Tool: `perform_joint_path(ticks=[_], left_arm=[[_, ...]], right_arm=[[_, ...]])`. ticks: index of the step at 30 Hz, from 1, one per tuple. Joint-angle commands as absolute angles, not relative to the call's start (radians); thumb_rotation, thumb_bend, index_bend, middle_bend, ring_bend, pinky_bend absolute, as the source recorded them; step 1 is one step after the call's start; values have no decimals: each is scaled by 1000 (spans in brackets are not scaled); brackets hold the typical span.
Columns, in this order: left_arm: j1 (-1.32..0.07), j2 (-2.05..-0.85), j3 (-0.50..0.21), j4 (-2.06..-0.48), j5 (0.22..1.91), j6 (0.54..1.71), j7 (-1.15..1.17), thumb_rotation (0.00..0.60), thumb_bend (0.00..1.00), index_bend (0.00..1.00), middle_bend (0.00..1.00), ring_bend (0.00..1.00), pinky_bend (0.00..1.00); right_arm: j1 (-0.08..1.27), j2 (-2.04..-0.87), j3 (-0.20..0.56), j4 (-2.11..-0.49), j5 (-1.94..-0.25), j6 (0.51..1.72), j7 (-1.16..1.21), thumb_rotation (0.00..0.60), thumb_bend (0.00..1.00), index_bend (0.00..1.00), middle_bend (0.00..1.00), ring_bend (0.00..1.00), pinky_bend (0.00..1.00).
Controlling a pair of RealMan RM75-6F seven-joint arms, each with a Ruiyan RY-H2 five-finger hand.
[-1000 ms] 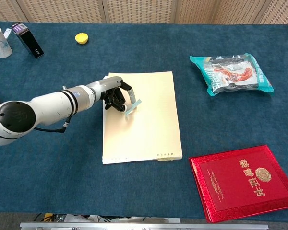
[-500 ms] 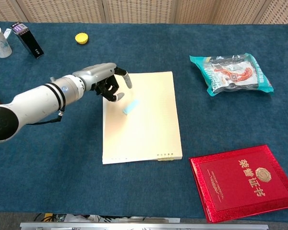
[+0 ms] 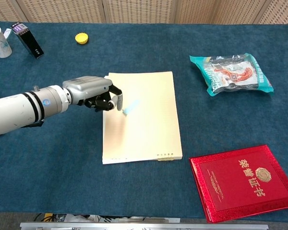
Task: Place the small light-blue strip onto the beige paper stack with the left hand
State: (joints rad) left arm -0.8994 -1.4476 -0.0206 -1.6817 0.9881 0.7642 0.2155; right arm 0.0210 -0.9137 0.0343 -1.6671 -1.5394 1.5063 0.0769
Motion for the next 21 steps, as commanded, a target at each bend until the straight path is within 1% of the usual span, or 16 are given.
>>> perform_joint_path(ticks=[1, 4, 7, 11, 21], left_arm=[[-898, -1454, -27, -1679, 988, 760, 207, 0, 775, 302, 787, 787, 698], [-903, -1457, -33, -1673, 982, 752, 210, 0, 775, 262, 787, 787, 697], [-912, -1462, -32, -1664, 970, 746, 231, 0, 775, 243, 787, 788, 697], [-919, -1470, -20, -1660, 952, 745, 268, 0, 775, 243, 787, 791, 697], [-929, -1497, 8, -1659, 907, 787, 376, 0, 775, 243, 787, 795, 697]], right_arm=[[21, -914, 34, -1667, -1539, 1506, 76, 600, 336, 459, 408, 434, 368], [20, -915, 34, -1668, -1537, 1507, 75, 600, 336, 459, 408, 435, 368], [18, -917, 33, -1666, -1534, 1508, 75, 600, 336, 459, 408, 436, 368], [17, -919, 33, -1662, -1530, 1506, 78, 600, 336, 459, 408, 437, 369], [23, -926, 36, -1654, -1528, 1498, 83, 600, 336, 459, 408, 438, 369]])
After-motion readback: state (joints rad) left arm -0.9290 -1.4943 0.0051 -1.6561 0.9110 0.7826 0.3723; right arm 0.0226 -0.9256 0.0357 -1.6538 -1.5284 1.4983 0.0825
